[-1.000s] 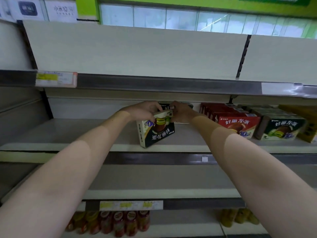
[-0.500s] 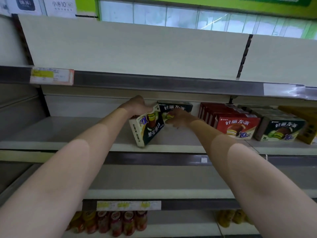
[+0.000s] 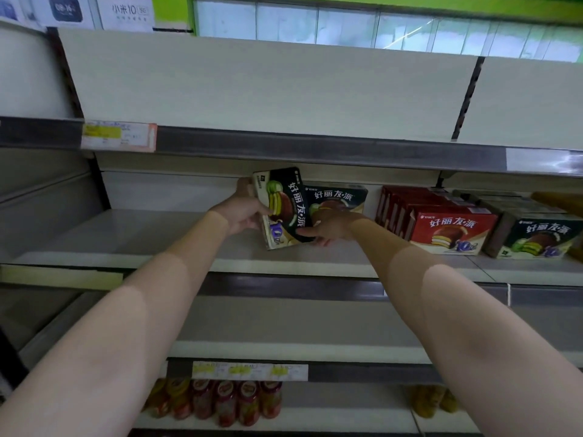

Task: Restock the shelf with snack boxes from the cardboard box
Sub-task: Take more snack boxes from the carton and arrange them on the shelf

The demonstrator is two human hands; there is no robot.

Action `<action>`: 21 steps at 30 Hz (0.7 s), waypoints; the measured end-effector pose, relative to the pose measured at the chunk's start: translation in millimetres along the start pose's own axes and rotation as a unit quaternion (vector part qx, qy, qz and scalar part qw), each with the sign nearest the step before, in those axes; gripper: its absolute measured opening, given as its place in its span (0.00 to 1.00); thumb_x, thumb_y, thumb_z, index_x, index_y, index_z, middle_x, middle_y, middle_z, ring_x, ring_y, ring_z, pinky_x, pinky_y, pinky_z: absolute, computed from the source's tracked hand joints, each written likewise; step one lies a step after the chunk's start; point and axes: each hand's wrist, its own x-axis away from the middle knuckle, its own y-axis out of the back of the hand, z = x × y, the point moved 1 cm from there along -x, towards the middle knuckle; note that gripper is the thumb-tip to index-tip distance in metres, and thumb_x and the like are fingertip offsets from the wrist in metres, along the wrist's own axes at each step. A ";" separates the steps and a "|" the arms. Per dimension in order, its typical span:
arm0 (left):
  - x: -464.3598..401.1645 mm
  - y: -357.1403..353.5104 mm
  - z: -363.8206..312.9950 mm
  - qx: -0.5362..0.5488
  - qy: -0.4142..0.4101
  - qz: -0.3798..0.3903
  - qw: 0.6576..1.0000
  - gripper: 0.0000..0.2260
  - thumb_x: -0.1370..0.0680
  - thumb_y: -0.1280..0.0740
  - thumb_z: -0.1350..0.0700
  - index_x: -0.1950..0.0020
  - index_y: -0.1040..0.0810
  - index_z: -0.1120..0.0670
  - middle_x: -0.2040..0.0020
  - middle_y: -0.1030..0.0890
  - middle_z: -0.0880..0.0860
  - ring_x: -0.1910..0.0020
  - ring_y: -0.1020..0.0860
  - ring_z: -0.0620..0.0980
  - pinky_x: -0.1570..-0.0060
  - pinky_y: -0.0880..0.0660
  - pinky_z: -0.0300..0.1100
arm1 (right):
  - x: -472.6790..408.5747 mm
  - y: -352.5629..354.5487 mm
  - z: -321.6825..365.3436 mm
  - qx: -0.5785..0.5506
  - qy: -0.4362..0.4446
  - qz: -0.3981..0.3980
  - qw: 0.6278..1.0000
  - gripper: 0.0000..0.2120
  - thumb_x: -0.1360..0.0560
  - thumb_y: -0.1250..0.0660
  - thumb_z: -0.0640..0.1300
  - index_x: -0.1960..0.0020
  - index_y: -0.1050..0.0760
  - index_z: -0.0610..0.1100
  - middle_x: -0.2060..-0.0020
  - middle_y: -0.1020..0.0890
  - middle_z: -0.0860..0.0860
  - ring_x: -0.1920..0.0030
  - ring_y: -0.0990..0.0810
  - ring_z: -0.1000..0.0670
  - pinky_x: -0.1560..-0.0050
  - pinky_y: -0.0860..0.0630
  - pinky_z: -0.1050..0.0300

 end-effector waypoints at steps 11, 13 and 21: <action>-13.5 -20.7 8.7 -0.200 -0.014 -0.007 0.980 0.16 0.27 0.24 0.58 0.44 0.26 0.58 0.55 0.19 0.55 0.59 0.20 0.49 0.58 0.21 0.39 | -0.6 44.6 -36.3 0.026 0.041 -0.271 0.961 0.22 0.26 0.28 0.41 0.34 0.31 0.42 0.43 0.23 0.39 0.43 0.22 0.38 0.49 0.21 0.47; -12.7 -40.6 12.1 -0.275 -0.031 0.036 0.960 0.10 0.25 0.26 0.62 0.46 0.22 0.57 0.55 0.20 0.51 0.60 0.23 0.43 0.63 0.26 0.30 | 3.1 47.8 -41.8 0.066 0.019 -0.305 0.950 0.26 0.26 0.30 0.37 0.32 0.34 0.40 0.40 0.26 0.37 0.42 0.23 0.36 0.47 0.25 0.51; -38.0 -79.6 30.1 -0.368 -0.073 -0.039 0.926 0.19 0.26 0.25 0.56 0.38 0.23 0.60 0.41 0.19 0.57 0.41 0.22 0.55 0.53 0.33 0.37 | -5.4 37.4 -74.6 -0.032 -0.064 -0.322 0.944 0.25 0.24 0.29 0.45 0.32 0.30 0.33 0.42 0.19 0.40 0.40 0.20 0.39 0.44 0.26 0.53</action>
